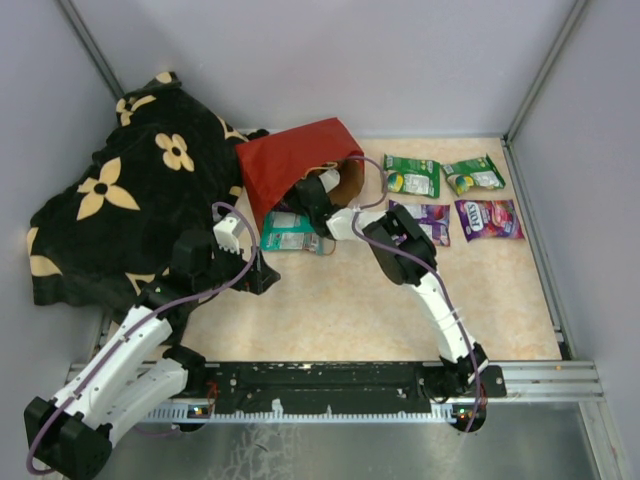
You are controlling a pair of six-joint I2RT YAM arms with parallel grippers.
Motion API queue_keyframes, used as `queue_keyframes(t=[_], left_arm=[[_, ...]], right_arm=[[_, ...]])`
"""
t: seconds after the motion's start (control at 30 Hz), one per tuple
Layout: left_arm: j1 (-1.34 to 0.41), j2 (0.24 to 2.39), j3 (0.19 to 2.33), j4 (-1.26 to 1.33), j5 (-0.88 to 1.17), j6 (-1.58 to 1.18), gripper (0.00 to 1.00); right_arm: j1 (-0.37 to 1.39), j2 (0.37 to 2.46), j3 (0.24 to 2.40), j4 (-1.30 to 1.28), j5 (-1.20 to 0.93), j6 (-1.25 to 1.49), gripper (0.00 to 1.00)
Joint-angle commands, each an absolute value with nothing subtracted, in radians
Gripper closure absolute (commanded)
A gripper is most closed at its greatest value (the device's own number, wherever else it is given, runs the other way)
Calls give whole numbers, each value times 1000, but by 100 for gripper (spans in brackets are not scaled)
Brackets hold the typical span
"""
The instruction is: Take the snacks out of the paper bag
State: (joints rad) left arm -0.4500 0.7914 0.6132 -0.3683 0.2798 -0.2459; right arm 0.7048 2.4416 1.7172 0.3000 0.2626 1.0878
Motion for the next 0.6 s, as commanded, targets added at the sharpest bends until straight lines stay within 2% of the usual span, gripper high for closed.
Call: queue_keyframes(t=[0.0,0.03,0.27,0.57], left_arm=[[-454,795,619,-367,278,-234,0],[-455,795,617,-368,278,-234,0],[-455,794,618,-368,281,-235,0],[-455,787,620,-369,278,-233,0]], right_arm=[[715,2366,1631,398,261,1073,96],[715,2346,1612,417,265,1069,100],[715,2188,1460,602,246,1085,100],[711,1942,1156,836,230,1148,100]])
